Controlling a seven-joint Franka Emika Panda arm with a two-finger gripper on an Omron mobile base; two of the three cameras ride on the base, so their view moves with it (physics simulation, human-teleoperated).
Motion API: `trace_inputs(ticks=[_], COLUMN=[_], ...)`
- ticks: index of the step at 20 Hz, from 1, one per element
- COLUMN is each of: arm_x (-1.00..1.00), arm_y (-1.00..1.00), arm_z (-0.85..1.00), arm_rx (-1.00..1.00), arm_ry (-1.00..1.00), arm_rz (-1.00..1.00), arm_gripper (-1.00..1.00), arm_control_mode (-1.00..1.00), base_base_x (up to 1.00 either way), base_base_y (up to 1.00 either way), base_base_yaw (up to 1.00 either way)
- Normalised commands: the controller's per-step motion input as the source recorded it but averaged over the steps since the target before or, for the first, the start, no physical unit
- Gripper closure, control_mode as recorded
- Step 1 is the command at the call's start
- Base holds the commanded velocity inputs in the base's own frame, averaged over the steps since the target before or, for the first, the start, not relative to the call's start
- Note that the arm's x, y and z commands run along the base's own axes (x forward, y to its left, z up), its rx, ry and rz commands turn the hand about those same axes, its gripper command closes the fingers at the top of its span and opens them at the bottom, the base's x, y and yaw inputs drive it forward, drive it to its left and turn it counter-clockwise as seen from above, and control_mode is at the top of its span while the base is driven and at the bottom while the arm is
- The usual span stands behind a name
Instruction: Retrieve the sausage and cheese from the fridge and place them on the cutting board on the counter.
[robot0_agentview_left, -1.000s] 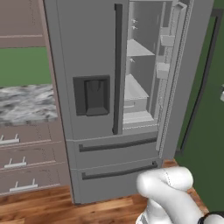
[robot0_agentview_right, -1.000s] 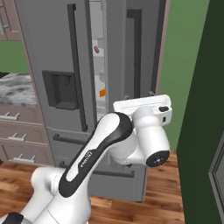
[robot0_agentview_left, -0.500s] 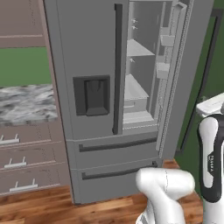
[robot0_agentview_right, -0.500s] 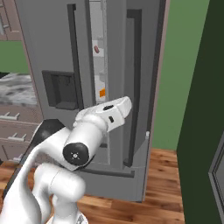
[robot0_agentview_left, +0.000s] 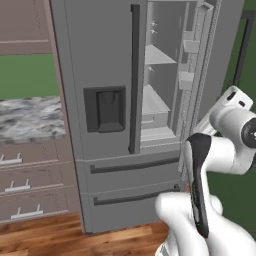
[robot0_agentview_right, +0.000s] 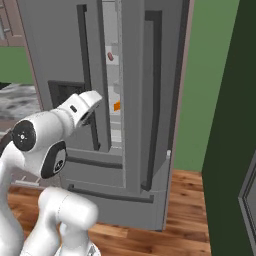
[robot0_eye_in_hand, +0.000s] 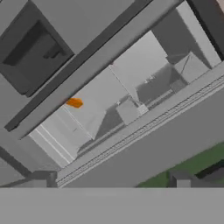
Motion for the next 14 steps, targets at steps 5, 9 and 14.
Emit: trace_inputs(ticks=[5,9,14], arm_x=[0.53,0.90,0.96], arm_y=[0.90,0.73,0.11], arm_z=[-0.35,-0.08,0.00], arm_rx=[-0.33,-0.09,0.07], arm_ry=[0.18,0.15,0.07], arm_rz=[-0.04,-0.21,-0.17], arm_gripper=[-1.00,-1.00,-1.00], arm_control_mode=[-1.00,-1.00,-1.00], base_base_x=[0.00,0.00,0.00], base_base_y=[0.00,0.00,0.00], base_base_yaw=[0.00,0.00,0.00])
